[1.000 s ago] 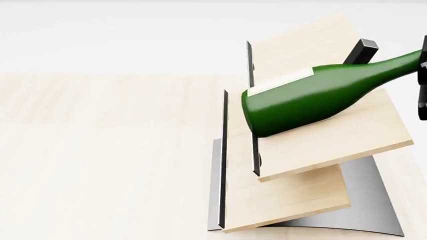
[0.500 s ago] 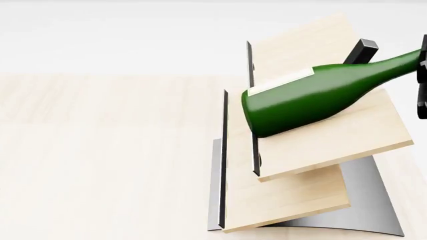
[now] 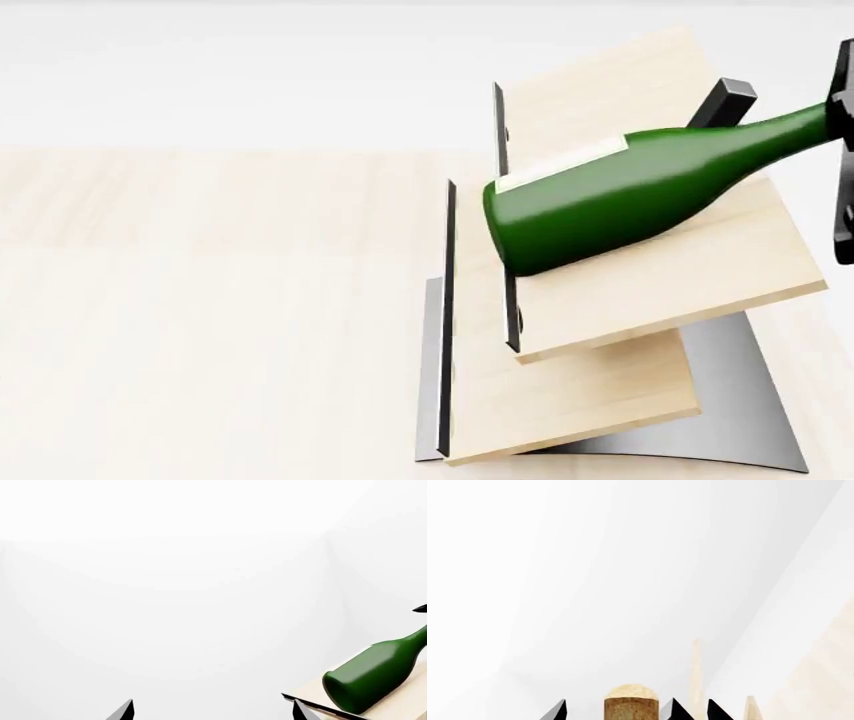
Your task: Put the wine bottle on the wine rack.
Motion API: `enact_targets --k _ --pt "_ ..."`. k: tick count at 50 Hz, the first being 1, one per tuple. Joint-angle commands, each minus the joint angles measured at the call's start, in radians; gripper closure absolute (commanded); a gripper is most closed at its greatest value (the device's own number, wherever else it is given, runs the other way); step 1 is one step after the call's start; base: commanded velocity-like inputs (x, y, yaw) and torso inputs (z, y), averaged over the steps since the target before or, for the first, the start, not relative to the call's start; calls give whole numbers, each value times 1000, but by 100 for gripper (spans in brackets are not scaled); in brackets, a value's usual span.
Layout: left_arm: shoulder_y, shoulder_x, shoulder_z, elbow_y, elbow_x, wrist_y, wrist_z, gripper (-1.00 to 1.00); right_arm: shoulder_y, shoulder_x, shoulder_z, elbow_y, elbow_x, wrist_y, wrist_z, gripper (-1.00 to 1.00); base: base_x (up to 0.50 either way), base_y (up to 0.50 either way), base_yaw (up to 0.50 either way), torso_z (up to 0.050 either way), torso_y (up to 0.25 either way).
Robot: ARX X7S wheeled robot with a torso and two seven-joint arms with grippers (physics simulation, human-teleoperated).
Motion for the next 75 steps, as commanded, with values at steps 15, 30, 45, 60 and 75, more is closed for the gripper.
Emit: enact_targets --k 15,30,45,60,75 --pt "-2 -4 6 3 0 -3 -4 -100 -74 48 84 -95 27 -50 23 -100 0 0 0 0 0" --pt "-5 -4 11 1 5 -6 -5 -100 -136 80 156 -119 60 -87 27 -100 0 0 0 0 0" --pt "-7 -5 17 -5 6 -3 -8 -100 -209 133 147 -281 -211 -239 128 -100 0 0 0 0 0" --pt "-8 -8 18 -2 6 -4 -12 -100 -248 189 100 -417 -599 -360 310 -100 0 0 0 0 0" --pt "-6 -11 21 0 9 -1 -16 -100 -316 249 129 -539 -710 -395 374 -100 0 0 0 0 0"
